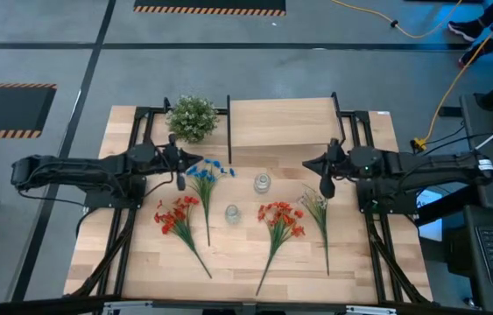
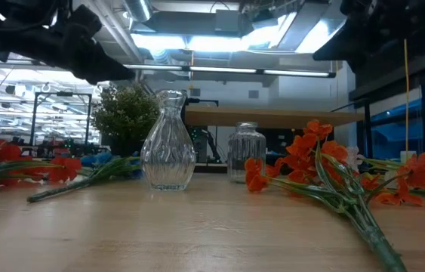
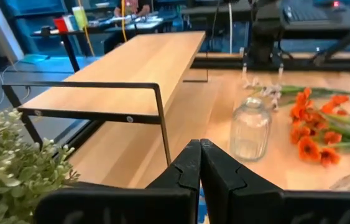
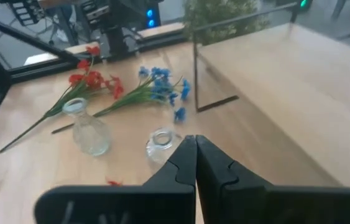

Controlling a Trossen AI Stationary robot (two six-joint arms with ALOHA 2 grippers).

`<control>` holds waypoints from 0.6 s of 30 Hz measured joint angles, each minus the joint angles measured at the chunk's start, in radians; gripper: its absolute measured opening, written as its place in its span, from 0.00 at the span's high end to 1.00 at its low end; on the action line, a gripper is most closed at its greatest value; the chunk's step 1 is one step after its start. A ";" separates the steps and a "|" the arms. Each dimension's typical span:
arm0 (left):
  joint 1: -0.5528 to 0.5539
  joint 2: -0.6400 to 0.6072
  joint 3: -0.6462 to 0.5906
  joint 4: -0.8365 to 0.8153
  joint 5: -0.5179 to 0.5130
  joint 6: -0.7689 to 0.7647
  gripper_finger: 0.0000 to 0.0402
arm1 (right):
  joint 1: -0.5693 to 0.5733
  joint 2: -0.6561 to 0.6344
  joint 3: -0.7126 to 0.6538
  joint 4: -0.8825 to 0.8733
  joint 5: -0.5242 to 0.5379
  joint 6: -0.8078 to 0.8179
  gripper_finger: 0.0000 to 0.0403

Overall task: Pick and place flowers into a vace then onto a shelf
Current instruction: Put the right orange flowers into the top transparent vase

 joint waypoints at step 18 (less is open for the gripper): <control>0.009 0.015 0.032 0.003 0.170 0.039 0.99 | 0.384 0.245 0.094 -0.035 0.149 0.363 1.00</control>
